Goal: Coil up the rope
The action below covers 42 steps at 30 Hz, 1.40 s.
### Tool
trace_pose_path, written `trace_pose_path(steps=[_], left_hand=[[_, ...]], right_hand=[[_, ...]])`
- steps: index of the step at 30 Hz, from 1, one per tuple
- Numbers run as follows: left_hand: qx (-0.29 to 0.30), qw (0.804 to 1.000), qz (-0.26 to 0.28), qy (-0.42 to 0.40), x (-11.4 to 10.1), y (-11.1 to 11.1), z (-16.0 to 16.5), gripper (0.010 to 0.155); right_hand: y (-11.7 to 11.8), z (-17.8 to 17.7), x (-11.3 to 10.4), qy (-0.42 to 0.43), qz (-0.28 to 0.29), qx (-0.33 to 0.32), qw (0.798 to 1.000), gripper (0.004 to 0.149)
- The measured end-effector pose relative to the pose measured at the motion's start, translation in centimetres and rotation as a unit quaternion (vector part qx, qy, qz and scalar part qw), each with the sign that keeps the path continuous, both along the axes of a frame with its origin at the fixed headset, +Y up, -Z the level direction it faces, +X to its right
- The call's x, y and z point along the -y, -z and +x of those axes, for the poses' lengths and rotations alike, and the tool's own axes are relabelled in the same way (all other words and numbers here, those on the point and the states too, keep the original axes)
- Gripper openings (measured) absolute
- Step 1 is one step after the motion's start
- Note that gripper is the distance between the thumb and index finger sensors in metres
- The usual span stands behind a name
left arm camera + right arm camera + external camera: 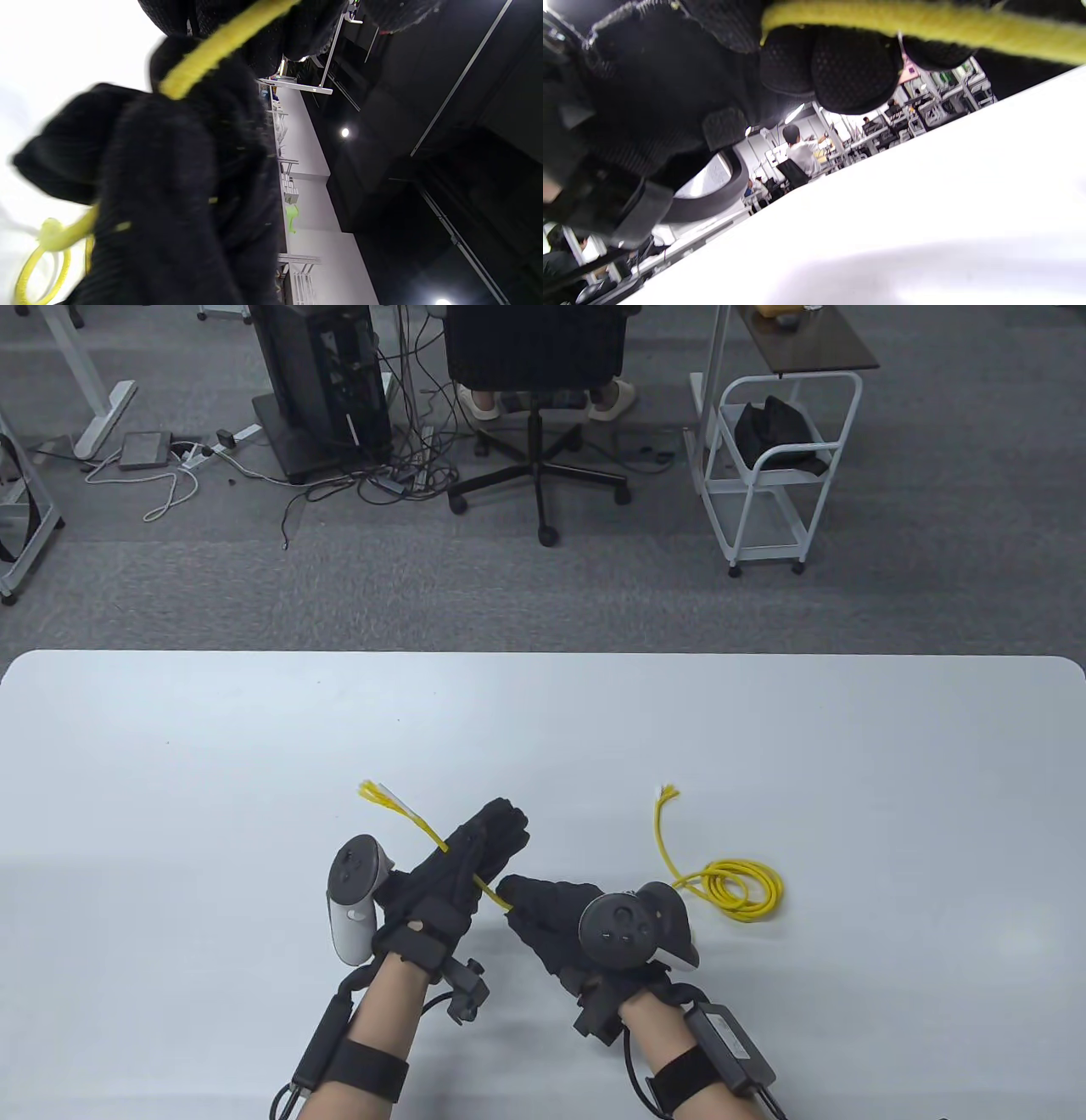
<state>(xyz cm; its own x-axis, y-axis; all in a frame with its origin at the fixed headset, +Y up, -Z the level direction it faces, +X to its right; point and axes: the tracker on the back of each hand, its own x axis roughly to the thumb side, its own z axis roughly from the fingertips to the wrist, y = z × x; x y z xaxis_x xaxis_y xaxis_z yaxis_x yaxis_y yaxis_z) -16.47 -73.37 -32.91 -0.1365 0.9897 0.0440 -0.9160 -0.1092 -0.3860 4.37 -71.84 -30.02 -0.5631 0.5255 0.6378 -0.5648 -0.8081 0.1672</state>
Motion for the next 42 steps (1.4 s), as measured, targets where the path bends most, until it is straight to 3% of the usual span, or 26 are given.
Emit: trace_pose_path(steps=[11, 22, 27, 30, 38, 42], left_hand=[[0.059, 0.992, 0.001, -0.111, -0.7, -0.3, 1.0, 0.07], [0.126, 0.979, -0.009, -0.161, -1.1, -0.9, 3.0, 0.077], [0.159, 0.98, -0.017, -0.12, -0.8, -1.1, 3.9, 0.08], [0.207, 0.974, -0.037, -0.081, -0.6, -1.2, 4.6, 0.081], [0.28, 0.955, -0.063, 0.07, 0.3, -1.4, 6.0, 0.084], [0.287, 0.943, -0.073, 0.152, 0.9, -1.4, 6.3, 0.085]], right_hand=[[0.1, -1.0, 1.7, -0.049, -0.068, -0.047, 0.995, 0.042], [1.6, 0.6, 2.7, -0.038, -0.137, -0.023, 0.99, 0.041], [2.5, 2.9, 2.7, -0.031, -0.155, 0.015, 0.987, 0.041], [3.0, 4.1, 2.6, -0.026, -0.161, 0.036, 0.986, 0.04], [3.5, 5.8, 1.3, -0.001, -0.151, 0.058, 0.987, 0.04], [3.4, 6.3, 0.8, 0.03, -0.143, 0.064, 0.987, 0.04]])
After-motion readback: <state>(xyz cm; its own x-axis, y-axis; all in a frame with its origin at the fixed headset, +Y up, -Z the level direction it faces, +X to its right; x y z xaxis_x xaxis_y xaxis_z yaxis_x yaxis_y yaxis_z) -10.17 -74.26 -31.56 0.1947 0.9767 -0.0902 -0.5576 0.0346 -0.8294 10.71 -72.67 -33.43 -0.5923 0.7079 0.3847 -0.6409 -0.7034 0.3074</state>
